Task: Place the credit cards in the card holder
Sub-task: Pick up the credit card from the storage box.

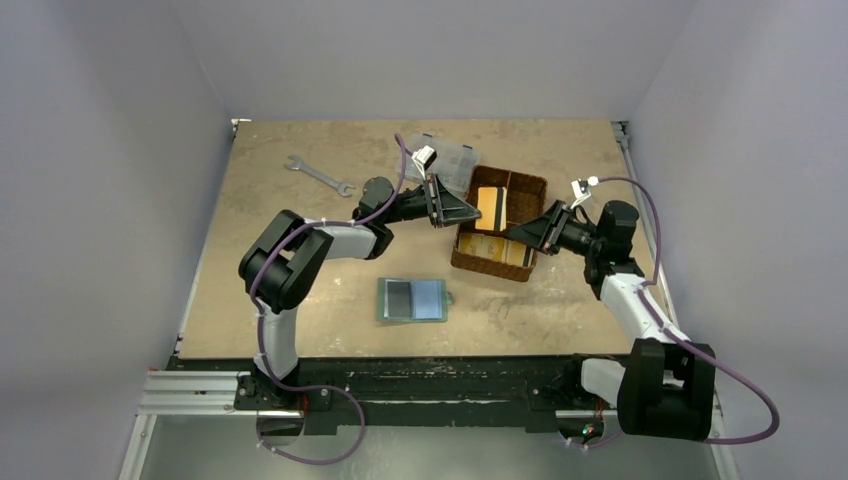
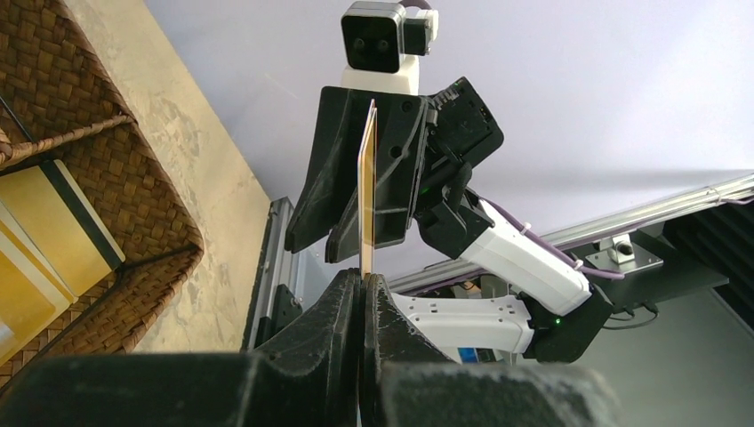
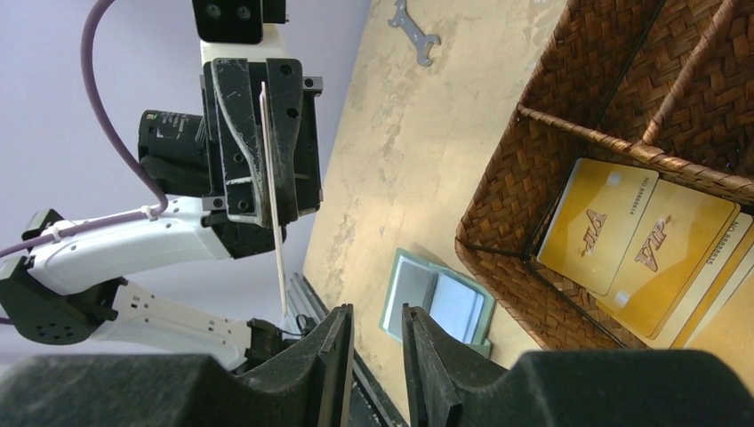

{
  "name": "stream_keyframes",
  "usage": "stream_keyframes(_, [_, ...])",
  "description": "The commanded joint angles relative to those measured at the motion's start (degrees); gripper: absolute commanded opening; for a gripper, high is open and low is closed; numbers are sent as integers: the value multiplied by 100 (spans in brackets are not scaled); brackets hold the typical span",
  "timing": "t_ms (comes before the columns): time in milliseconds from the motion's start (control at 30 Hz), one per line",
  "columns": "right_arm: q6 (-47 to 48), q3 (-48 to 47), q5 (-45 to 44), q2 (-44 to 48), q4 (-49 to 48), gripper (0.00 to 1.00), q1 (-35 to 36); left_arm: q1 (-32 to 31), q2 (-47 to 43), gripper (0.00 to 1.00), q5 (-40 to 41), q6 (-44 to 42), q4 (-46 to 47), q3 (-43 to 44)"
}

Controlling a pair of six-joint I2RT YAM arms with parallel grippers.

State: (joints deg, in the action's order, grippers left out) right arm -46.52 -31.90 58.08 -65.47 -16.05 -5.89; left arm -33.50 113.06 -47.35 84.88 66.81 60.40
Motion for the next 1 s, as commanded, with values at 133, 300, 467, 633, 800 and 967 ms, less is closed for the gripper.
stream_keyframes(133, [-259, 15, 95, 667, -538, 38, -26, 3, 55, 0, -37, -42, 407, 4])
stream_keyframes(300, [-230, -93, 125, 599, -598, 44, -18, -5, 98, 0, -61, -54, 416, 24])
stream_keyframes(467, [-390, -53, 190, 364, -893, 41, -17, -49, 122, 0, -99, 52, 562, 52])
stream_keyframes(633, [-429, -39, 175, 297, -989, 37, -17, -95, 120, 0, -116, 87, 605, 60])
stream_keyframes(800, [-411, -40, 161, 289, -976, 35, -17, -106, 130, 0, -143, 105, 640, 69])
stream_keyframes(967, [-284, -34, 118, 238, -814, 30, -17, -108, 157, 0, -143, 255, 835, 68])
